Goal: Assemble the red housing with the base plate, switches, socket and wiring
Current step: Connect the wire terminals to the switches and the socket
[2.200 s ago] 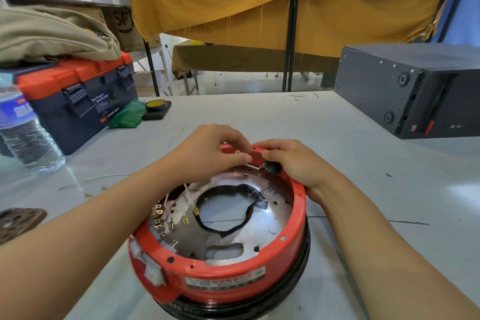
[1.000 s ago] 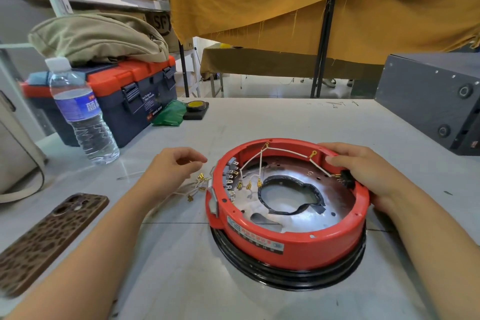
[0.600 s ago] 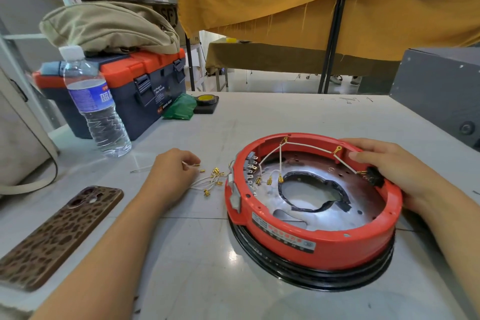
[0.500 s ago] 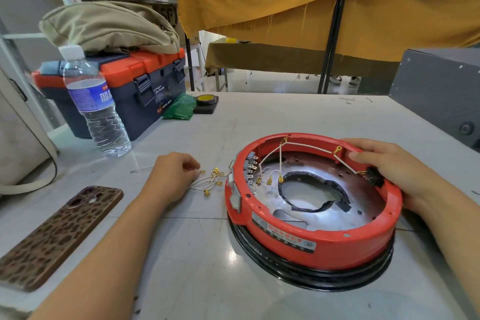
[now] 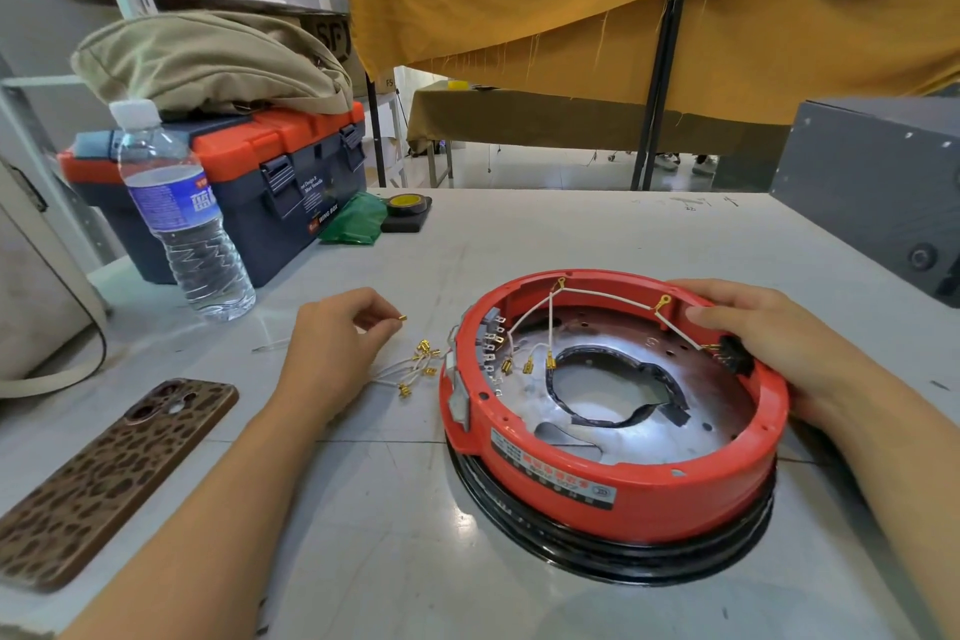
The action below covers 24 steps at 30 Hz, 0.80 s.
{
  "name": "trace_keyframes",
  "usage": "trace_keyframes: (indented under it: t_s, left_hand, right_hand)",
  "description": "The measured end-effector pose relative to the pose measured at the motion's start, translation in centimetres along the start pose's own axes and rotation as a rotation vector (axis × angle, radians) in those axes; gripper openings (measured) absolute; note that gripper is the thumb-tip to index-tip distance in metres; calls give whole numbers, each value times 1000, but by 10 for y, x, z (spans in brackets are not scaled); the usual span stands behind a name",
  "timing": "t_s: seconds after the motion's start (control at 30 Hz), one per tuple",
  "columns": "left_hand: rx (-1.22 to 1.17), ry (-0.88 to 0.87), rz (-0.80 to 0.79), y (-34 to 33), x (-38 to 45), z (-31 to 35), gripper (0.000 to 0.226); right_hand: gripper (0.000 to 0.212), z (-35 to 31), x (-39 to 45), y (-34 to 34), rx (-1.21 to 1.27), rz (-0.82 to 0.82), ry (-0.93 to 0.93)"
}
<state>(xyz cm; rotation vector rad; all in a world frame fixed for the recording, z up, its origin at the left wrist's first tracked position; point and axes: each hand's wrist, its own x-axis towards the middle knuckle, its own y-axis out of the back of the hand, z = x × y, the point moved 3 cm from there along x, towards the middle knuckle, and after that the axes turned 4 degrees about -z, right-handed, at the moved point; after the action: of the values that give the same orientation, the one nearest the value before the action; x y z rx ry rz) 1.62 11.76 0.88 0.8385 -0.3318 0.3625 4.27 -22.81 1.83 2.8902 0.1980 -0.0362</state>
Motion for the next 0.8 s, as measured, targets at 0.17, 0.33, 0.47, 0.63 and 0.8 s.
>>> trace_keyframes:
  t_s: [0.17,0.33,0.47,0.63,0.8]
  left_hand:
    - [-158,-70,16,2,-4,10,13]
    - [-237,-52,-14,2,-4,11,19]
    - [-192,-30,-25,1,-2,7,16]
    - [-50,122,-21,5,2,-11,12]
    - [172,201,-139,1,2,-18,10]
  right_hand:
    - [35,0,0,0,23,-4,6]
    - [35,1,-1,0,14,-6,2]
    - [34,0,-1,0,-7,-3,-2]
    - [35,-1,-2,1,-24,-8,1]
    - [35,-2,-3,0,-23,-13,5]
